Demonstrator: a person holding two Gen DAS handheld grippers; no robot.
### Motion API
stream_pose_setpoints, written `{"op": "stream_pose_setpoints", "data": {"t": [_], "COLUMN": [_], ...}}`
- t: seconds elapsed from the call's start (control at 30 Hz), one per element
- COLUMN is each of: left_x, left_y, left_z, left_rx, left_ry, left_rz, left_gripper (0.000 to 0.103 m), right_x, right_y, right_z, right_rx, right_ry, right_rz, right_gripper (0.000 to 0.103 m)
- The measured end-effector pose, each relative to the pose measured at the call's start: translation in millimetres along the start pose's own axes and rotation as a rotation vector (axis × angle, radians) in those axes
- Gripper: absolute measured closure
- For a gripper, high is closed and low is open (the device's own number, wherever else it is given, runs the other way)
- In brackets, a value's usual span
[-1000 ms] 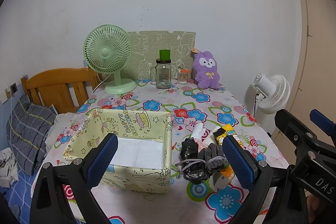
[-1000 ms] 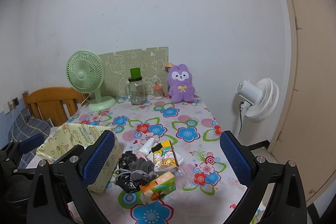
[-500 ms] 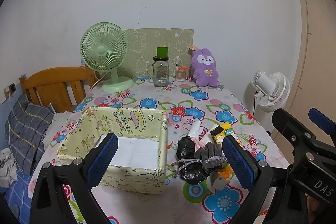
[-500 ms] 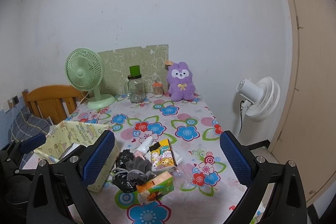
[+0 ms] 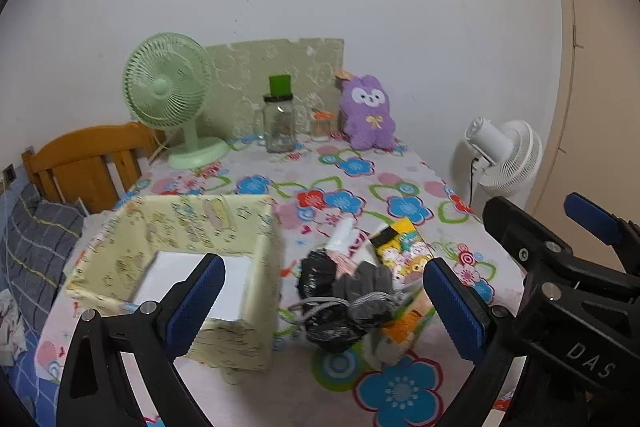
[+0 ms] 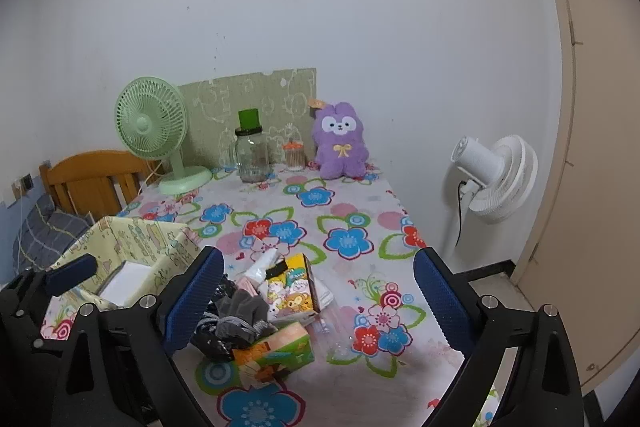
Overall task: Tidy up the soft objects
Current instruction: 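Grasp the gray knit gloves with the left gripper while the right gripper grasps the yellow cartoon box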
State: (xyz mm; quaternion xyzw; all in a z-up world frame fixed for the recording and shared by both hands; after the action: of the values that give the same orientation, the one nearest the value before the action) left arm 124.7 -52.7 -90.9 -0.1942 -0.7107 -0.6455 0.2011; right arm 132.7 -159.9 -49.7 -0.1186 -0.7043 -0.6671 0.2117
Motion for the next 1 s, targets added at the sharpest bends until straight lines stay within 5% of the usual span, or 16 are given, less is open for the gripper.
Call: {"op": "stream_pose_setpoints", "data": {"t": [0.67,0.83,1.0], "left_x": [-56.3,-68.9,-79.2], "left_y": [-38.4,-47.8,-52.8], "left_z": [-34.8,-36.5,-34.4], "left_rx": [-0.019,-0.016,0.005], "left_ry": [-0.025,-0.037,-0.048], "left_rz": [0.162,0.214,0.253], "left_gripper": [0.014,0.026,0.051], "right_x": [-55.5,-68.1,-81.2], "right_y": [-38.7,-48.7,-53.5], "right_z": [-15.0,-13.2,-9.9], "right_rx": [-0.005,-0.007,-0.013], "right_ry": [0.050,0.064,0.079], "right_rz": [0.131,0.162,0.185], "right_gripper": [0.012,0.012,0.012]}}
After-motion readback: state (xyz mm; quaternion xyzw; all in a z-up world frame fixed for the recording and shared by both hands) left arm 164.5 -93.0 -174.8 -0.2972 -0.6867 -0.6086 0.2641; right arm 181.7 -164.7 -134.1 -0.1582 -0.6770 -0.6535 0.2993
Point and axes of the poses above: each gripper's, at about its wrist camera, not at the fingertips, and x roughly against the way its jaws point, z to its left, y to its top, the point moved 10 cm from there along -x, roughly the way its jaws point, and after that the axes turned 5 degrees about x, right-handed, at the moved point
